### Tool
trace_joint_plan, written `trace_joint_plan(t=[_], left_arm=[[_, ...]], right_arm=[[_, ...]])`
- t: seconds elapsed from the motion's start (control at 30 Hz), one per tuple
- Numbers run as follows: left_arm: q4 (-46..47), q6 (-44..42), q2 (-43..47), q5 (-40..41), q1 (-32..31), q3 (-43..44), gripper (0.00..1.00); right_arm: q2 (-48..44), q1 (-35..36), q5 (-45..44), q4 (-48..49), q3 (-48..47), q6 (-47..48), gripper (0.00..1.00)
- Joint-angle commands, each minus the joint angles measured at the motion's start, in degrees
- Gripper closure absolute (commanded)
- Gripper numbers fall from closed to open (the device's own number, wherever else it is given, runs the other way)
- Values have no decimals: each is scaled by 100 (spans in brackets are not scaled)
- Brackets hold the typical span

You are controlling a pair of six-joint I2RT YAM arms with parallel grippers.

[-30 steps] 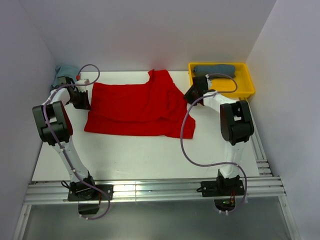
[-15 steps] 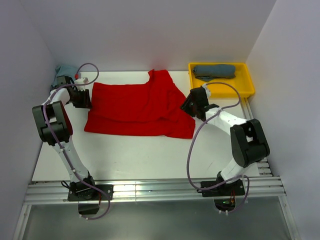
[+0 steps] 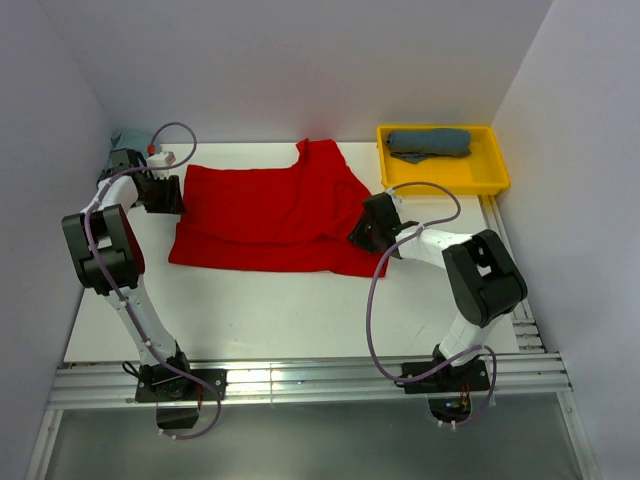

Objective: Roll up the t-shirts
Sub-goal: Fold the tshirt

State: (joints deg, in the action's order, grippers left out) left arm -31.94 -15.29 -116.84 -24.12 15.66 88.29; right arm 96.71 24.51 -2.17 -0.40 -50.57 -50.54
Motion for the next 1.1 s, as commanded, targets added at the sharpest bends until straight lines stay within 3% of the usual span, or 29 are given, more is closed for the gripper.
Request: trace_joint_plan(t=[0.0,0.07,0.17,0.2,0.3,0.43,0.7,0.9,1.03,1.07], left_arm=[[48,-53,390,-102,-19,21,47],[13,-71,398,-102,-10,21,47],[-22,-71,433,-110,-10,30,47],[-22,-71,442,-111,-19,30,47],[-31,-88,513,-111,-19,13,47],[-75,-115,557,-145,-19,-5,46],[-119,-220,653,-111,-19,-197,45],[-180,-352,811,-145,-19,-514,42],[-233,-483,1013,-155,-10,-839,37],[-233,-501,1136,-128,-2,-962,36]], right_arm=[[94,19,-99,172,-217,-43,61],[129,18,-64,198,-226,-52,63],[173,27,-55,199,-287,-52,75],[164,27,-55,190,-331,-61,83],[173,18,-64,94,-523,-17,92],[287,10,-64,-144,-980,123,96],[1428,-209,77,-908,-3010,449,99],[2333,-447,375,-1076,-4126,510,97],[2678,-456,578,-1058,-4356,598,78],[2669,-447,587,-997,-4330,607,67]])
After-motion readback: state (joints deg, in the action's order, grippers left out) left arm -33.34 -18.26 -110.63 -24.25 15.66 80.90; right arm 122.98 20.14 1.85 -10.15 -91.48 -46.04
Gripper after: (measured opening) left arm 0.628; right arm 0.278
